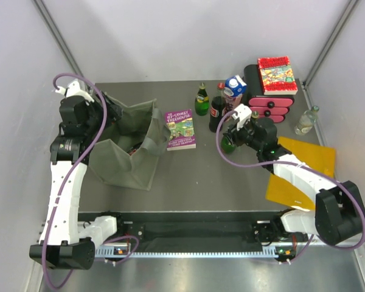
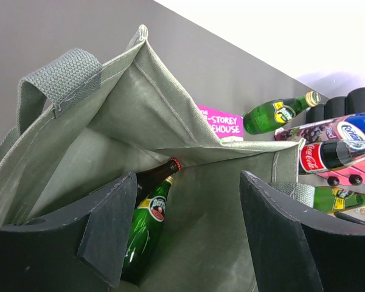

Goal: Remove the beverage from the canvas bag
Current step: Place the drink at the center of the board.

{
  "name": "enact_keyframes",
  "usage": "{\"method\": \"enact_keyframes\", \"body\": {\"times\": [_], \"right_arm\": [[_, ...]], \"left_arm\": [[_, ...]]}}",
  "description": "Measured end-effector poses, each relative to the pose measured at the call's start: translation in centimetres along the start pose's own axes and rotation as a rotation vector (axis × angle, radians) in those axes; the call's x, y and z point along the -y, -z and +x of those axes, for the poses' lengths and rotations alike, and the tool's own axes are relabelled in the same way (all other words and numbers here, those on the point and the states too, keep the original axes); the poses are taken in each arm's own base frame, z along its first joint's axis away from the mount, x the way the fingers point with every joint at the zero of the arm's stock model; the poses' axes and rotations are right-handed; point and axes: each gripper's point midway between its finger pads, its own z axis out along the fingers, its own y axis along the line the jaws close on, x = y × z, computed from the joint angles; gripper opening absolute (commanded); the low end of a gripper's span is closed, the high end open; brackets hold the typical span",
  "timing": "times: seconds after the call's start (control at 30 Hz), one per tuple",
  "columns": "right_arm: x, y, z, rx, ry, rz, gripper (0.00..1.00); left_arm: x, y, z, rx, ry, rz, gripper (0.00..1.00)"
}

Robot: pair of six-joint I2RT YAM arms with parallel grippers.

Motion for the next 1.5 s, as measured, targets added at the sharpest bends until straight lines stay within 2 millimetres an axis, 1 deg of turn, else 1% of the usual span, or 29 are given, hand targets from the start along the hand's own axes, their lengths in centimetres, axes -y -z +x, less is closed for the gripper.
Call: {"method": "enact_keyframes", "body": {"times": [0.17,0.33,0.47,0.5,0.57,0.63,0.67,0.73,0.77,0.83,0.87,0.93,0.97,1.07,1.13,1.17,1.2,1.27,1.33,1.43,1.5], "right_arm": [[0.1,0.1,1.0,-0.015,0.025,0.007,0.0],[0.3,0.1,1.1,-0.012,0.047,0.011,0.01],[0.7,0.0,0.9,-0.003,0.053,0.021,0.14],[0.8,0.0,1.0,-0.002,0.054,0.022,0.15],[0.8,0.0,1.4,-0.006,0.054,0.023,0.22],[0.7,0.2,2.2,-0.024,0.053,0.022,0.25],[0.8,0.2,2.2,-0.02,0.053,0.023,0.3],[0.9,0.2,2.2,-0.019,0.053,0.027,0.35],[1.0,0.2,2.3,-0.02,0.052,0.028,0.43],[1.0,0.2,2.3,-0.018,0.052,0.031,0.52],[1.0,0.2,2.3,-0.018,0.052,0.032,0.59],[1.2,0.3,1.9,-0.002,0.061,0.038,0.67],[1.3,0.4,1.7,0.005,0.065,0.04,0.74],[1.5,0.7,0.5,0.03,0.075,0.042,0.83],[1.5,0.7,-0.6,0.05,0.08,0.037,0.87],[1.5,0.7,-1.5,0.059,0.083,0.028,0.96],[1.4,0.7,-2.1,0.065,0.084,0.018,1.0],[1.0,0.7,-3.9,0.082,0.093,-0.019,1.0],[0.2,0.9,-6.2,0.097,0.11,-0.089,1.0],[-1.4,1.5,-10.7,0.135,0.156,-0.217,0.99],[-2.7,2.0,-13.6,0.162,0.2,-0.306,1.0]], "left_arm": [[-0.1,-0.1,0.2,-0.006,0.0,-0.003,0.73],[-0.1,-0.1,0.3,-0.007,0.0,-0.001,0.73],[-0.2,-0.2,0.5,-0.013,0.0,-0.003,0.73],[-0.2,-0.2,0.6,-0.014,0.0,-0.003,0.73],[-0.2,-0.3,0.6,-0.017,0.001,0.0,0.73],[-0.1,-0.2,0.7,-0.019,0.001,0.004,0.73],[-0.1,-0.2,0.7,-0.021,0.003,0.006,0.73],[0.1,-0.2,0.8,-0.026,0.008,0.016,0.73],[0.2,-0.2,0.8,-0.027,0.011,0.02,0.73],[0.6,-0.1,0.5,-0.027,0.017,0.033,0.73],[0.9,0.0,0.2,-0.023,0.019,0.042,0.73],[1.5,0.1,-0.4,-0.014,0.018,0.058,0.73],[1.7,0.2,-0.7,-0.009,0.018,0.064,0.73],[2.1,0.4,-1.0,-0.003,0.016,0.079,0.73],[2.2,0.4,-1.0,-0.006,0.014,0.086,0.73],[2.3,0.5,-1.0,-0.008,0.012,0.09,0.73],[2.3,0.5,-1.0,-0.009,0.01,0.092,0.73],[2.4,0.5,-0.9,-0.013,0.001,0.099,0.73],[2.7,0.7,-0.9,-0.018,-0.009,0.112,0.73],[3.1,1.2,-1.3,-0.013,-0.023,0.128,0.73],[3.4,1.6,-1.8,0.0,-0.037,0.136,0.73]]}}
